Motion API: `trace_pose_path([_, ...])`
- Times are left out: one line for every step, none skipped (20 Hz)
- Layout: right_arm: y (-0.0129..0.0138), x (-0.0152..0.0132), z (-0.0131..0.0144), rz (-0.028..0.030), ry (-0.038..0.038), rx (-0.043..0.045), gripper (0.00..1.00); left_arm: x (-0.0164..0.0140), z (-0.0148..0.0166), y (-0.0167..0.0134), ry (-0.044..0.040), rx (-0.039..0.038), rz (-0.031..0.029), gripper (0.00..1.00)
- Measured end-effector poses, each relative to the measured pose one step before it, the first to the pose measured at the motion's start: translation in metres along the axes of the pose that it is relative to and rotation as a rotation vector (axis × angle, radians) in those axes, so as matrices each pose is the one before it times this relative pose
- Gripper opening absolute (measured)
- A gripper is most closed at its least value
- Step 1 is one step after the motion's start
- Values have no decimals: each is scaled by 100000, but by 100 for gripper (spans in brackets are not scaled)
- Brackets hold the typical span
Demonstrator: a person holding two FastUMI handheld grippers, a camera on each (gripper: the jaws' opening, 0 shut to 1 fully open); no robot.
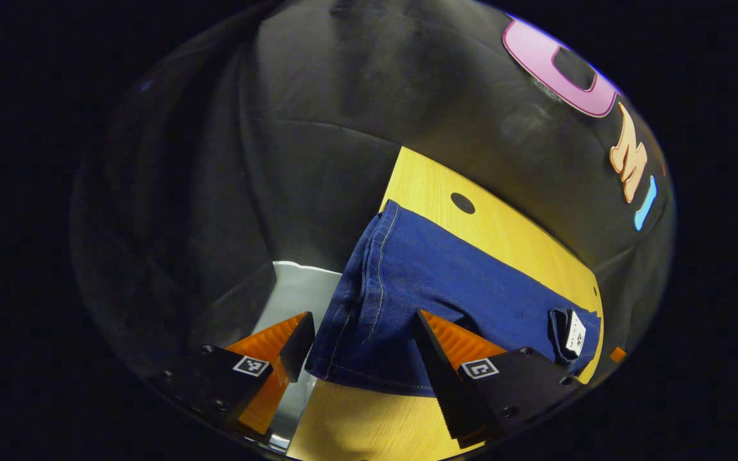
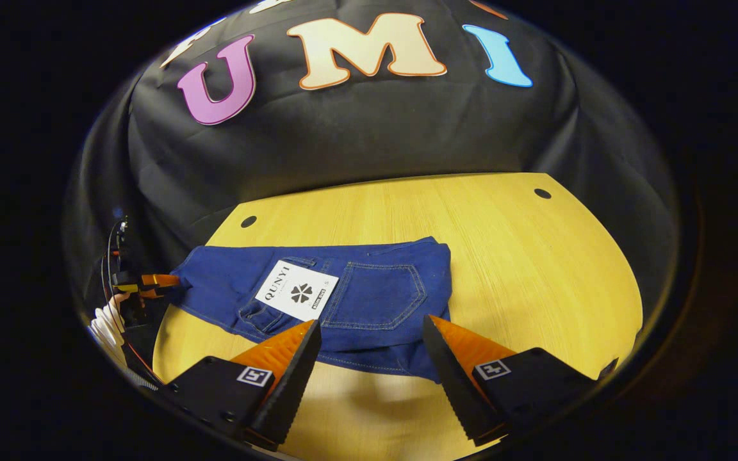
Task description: Grasp the waist and the cuffs of the jeans and fold them to make the two legs overlap; first hold the waist and fold one-third of the jeans toward the cuffs, then hold the cuffs and fold the remaining one-third in the same direction to finish folding.
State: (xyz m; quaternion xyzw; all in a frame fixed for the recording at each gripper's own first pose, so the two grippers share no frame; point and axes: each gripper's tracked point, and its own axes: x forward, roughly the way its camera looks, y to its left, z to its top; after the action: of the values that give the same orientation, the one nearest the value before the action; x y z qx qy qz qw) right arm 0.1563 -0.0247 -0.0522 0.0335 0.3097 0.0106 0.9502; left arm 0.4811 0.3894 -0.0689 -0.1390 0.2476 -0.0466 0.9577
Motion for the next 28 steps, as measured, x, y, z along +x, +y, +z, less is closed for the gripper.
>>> trace_pose_path([-171,-72,-71,-278,119,-100,99,33,-24,111,579,1383,455,92])
trace_pose_path([-112,63,-122,-452,506,-408,94,177,-101,89,805,1297,925,89])
trace_pose_path([-154,158,-170,-343,506,-400,94,124,-45,-52,1017,867,118,86])
trace_pose_path([63,45,-33,279,355,-192,99,249,-266,238,1389,1222,1019,77])
trace_pose_path([186,8,-42,481,102,-43,99,200,-309,56,1685,1436,651,68])
trace_pose_path([123,46,45,508,-79,140,99,218,-18,40,933,1236,477,64])
trace_pose_path([18,49,35,448,-122,148,99,137,-62,-15,550,1238,499,65])
trace_pose_path([-20,85,-51,114,126,0,94,-270,206,167,139,1209,444,55])
trace_pose_path([-68,49,-54,-104,205,-108,99,-88,40,103,462,1322,594,53])
trace_pose_path([-127,-32,-18,-342,68,-339,99,24,51,61,89,1342,945,48])
trace_pose_path([-276,-63,-25,-295,-66,-130,99,-111,147,161,-50,1509,1056,47])
trace_pose_path([-242,-78,65,-117,-194,239,99,425,-140,-54,-50,854,1121,38])
trace_pose_path([-142,-26,14,-134,-219,496,99,-185,-79,45,884,680,737,28])
trace_pose_path([-265,-102,-12,-369,-177,534,94,-305,170,288,-223,233,1054,24])
trace_pose_path([-547,-86,-51,-420,-49,469,94,-114,46,-194,363,-549,-784,19])
trace_pose_path([-402,-106,-21,-365,-197,415,99,-381,261,-154,-62,-1400,-28,2])
trace_pose_path([-320,-204,-79,-388,-182,454,96,-117,-201,-182,1232,-291,273,1])
trace_pose_path([-362,-114,-42,-440,-46,590,94,182,-187,16,354,151,278,0])
trace_pose_path([-407,-168,-26,-433,-167,586,94,-154,77,-56,104,551,464,0])
trace_pose_path([-468,-162,46,-352,-364,587,94,-187,265,-74,-758,696,468,0])
trace_pose_path([-410,-178,47,-326,-358,528,99,-304,378,-204,-689,715,480,0])
trace_pose_path([-485,-136,94,-382,-319,481,99,-755,291,-480,-757,681,236,0])
trace_pose_path([-488,-120,54,-317,-342,553,94,-683,541,-532,-1032,321,-229,0])
trace_pose_path([-540,-58,51,-248,-170,547,99,-659,607,-586,-1176,80,-675,0])
trace_pose_path([-518,-103,61,-214,-124,509,99,-645,566,-704,-880,232,-971,0])
trace_pose_path([-495,-98,101,-57,-147,500,94,-758,582,-742,-1448,427,-595,0])
trace_pose_path([-451,-175,79,310,-186,267,99,-641,569,-948,-1364,809,-742,0])
trace_pose_path([-482,-238,114,57,-243,-109,99,-783,550,-858,-1312,1125,-690,0])
